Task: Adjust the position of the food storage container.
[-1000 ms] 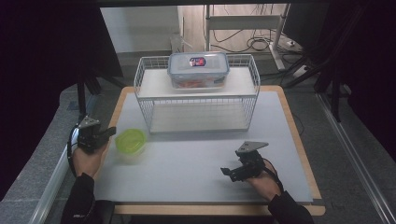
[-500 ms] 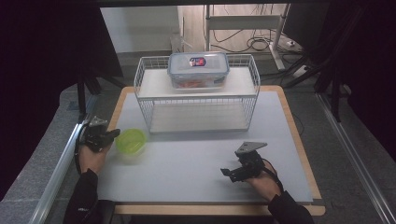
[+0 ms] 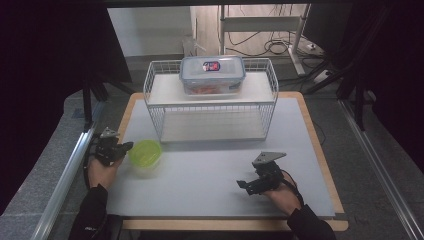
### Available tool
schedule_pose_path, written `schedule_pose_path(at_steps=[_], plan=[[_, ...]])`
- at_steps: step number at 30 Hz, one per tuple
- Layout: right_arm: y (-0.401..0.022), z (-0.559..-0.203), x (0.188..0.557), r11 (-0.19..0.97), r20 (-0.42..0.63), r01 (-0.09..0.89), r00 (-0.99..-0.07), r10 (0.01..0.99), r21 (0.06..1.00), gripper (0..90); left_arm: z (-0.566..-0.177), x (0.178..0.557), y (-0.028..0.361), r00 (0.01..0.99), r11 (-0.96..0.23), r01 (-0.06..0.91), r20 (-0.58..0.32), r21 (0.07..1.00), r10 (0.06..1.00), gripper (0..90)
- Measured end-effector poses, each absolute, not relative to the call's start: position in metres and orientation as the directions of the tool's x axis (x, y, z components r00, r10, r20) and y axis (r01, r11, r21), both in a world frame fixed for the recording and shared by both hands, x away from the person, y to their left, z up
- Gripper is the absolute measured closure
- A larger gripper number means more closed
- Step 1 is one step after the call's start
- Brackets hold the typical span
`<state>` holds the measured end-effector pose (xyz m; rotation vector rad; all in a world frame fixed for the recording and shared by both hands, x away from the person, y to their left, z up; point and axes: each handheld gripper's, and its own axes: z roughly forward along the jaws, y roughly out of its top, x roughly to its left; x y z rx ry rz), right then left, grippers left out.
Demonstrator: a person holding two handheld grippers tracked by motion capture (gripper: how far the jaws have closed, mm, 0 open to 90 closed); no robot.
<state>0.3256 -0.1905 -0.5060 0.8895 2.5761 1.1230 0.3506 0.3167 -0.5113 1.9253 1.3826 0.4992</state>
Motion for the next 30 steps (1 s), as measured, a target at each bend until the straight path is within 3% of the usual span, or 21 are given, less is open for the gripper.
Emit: schedule_pose_path(at_steps=[19,30], plan=[[-0.191,-0.506,0.326,0.537,0.056,0.451,-0.799,0.598,0.713,7.7,-0.507,0.333,0.263,0.435,-0.218,0.663,-0.132,0.716,0.891,89.6],[-0.191,-0.506,0.326,0.538,0.055,0.454,-0.798,0.600,0.710,7.7,-0.504,0.324,0.220,0.528,-0.295,0.636,-0.124,0.713,0.840,89.7]])
